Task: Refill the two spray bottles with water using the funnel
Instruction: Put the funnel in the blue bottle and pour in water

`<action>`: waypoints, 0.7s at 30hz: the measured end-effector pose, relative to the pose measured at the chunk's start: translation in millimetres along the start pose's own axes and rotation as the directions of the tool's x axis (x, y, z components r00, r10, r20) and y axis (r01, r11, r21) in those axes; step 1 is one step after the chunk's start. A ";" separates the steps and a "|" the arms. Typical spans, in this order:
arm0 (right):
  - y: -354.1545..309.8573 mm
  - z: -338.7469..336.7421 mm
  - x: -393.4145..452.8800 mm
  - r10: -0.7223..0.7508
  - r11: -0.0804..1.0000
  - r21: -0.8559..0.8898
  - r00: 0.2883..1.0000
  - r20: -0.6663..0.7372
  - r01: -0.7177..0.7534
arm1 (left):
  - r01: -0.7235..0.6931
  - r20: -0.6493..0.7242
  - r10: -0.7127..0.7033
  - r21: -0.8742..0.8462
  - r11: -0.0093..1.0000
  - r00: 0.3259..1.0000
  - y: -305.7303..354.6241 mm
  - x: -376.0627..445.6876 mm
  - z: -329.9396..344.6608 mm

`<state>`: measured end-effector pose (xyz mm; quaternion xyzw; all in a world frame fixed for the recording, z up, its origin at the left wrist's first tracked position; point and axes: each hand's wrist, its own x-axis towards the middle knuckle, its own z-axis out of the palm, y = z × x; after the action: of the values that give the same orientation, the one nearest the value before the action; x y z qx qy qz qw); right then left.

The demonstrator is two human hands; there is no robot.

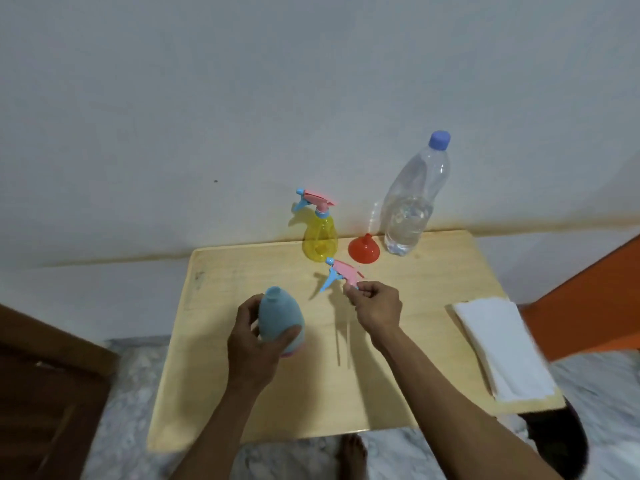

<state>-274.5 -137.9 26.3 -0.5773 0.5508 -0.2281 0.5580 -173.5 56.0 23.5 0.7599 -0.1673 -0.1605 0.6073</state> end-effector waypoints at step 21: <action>45.9 49.9 63.1 -0.003 0.948 -0.316 0.995 0.102 0.035 | 0.046 0.006 -0.048 0.178 0.983 0.999 -30.4 34.6 47.1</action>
<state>-230.0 -164.0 -50.6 -0.6754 0.5462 -0.1125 0.4826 -161.9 5.8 -17.6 0.8138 -0.1661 -0.1630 0.5325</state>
